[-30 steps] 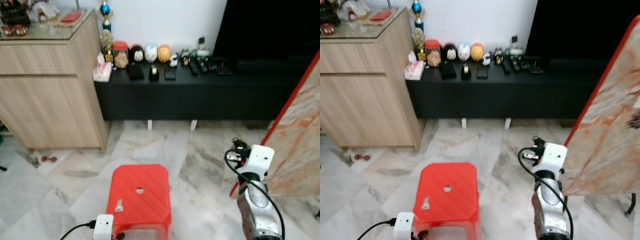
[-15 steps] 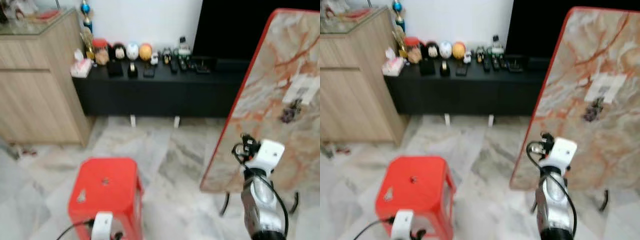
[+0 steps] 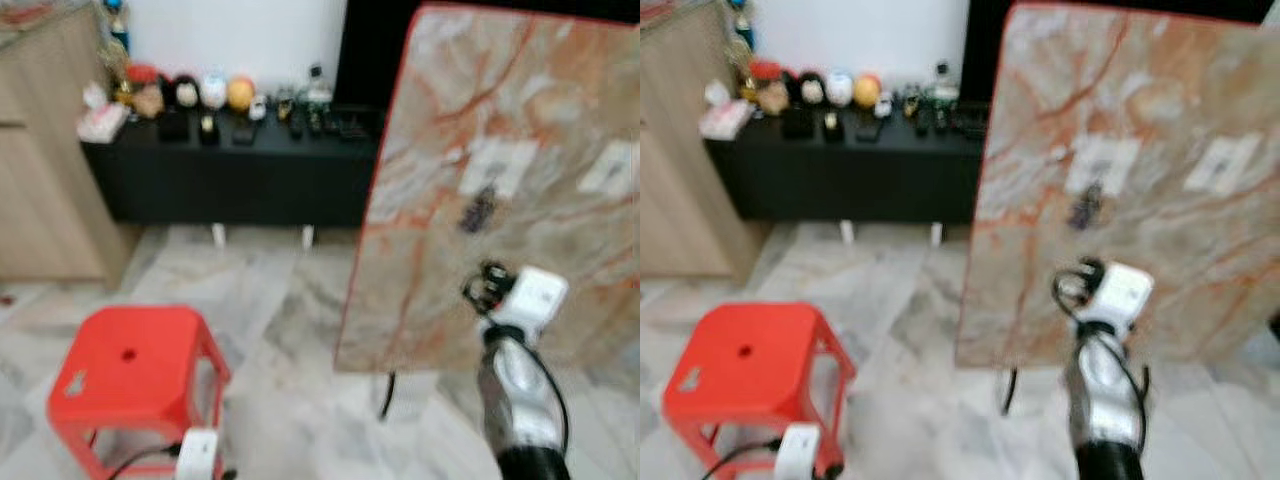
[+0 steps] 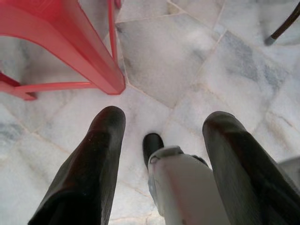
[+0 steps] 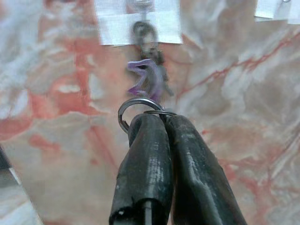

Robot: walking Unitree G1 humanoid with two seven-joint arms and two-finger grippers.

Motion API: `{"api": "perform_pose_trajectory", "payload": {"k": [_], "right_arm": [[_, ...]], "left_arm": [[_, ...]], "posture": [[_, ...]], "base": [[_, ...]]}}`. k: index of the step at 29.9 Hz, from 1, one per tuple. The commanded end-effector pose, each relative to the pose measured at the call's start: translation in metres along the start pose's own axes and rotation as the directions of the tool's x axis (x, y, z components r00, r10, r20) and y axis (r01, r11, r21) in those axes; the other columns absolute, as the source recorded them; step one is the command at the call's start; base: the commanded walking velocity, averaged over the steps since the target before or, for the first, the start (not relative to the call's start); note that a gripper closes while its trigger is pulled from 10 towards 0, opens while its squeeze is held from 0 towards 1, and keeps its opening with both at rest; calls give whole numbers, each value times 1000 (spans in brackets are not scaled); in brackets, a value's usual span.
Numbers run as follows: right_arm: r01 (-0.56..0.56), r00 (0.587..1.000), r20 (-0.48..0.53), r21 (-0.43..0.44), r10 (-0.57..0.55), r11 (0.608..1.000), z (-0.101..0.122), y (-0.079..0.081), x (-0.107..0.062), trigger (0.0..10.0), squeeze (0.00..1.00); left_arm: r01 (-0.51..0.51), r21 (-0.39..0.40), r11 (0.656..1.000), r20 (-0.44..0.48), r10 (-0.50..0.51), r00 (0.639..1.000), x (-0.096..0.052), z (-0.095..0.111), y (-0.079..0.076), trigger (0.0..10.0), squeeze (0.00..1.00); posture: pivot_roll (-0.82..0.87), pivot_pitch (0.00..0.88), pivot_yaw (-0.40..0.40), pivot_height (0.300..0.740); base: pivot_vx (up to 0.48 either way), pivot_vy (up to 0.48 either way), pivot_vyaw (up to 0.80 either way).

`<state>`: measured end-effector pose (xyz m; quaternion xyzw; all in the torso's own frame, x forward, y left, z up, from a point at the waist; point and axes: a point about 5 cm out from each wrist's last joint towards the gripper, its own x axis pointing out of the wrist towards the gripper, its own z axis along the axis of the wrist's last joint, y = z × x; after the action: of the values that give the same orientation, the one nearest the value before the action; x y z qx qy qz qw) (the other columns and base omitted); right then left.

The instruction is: Hang keys on a hook

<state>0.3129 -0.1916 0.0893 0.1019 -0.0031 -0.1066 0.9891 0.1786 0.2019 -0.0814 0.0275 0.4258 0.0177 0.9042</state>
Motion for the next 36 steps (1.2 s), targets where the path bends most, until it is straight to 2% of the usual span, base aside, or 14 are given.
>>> {"api": "perform_pose_trajectory", "payload": {"k": [1, 11, 32, 36], "right_arm": [[27, 1000, 1, -6, -27, 1000, 2, -8, 1, 10000, 0], [26, 1000, 11, -3, -26, 1000, 5, -6, 4, 10000, 0], [58, 998, 35, 25, -59, 998, 15, -6, 13, 10000, 0], [52, 998, 41, 17, -52, 999, 17, -3, 15, 10000, 0]], "left_arm": [[22, -5, 1000, -2, -22, 1000, 1, -1, -9, 10000, 0], [24, -1, 1000, -5, -24, 1000, 0, -3, -10, 10000, 0], [-24, -37, 999, 12, 24, 1000, 0, 0, -2, 10000, 0], [-26, -39, 999, 13, 27, 1000, 0, 1, -1, 10000, 0]], "posture": [[-3, 0, -70, 740], [-2, 0, -68, 740], [-9, 0, -64, 740], [-7, 0, -66, 740]], "base": [[0, -379, 0], [0, -375, 0], [0, 0, 0], [291, 0, 0]]}}
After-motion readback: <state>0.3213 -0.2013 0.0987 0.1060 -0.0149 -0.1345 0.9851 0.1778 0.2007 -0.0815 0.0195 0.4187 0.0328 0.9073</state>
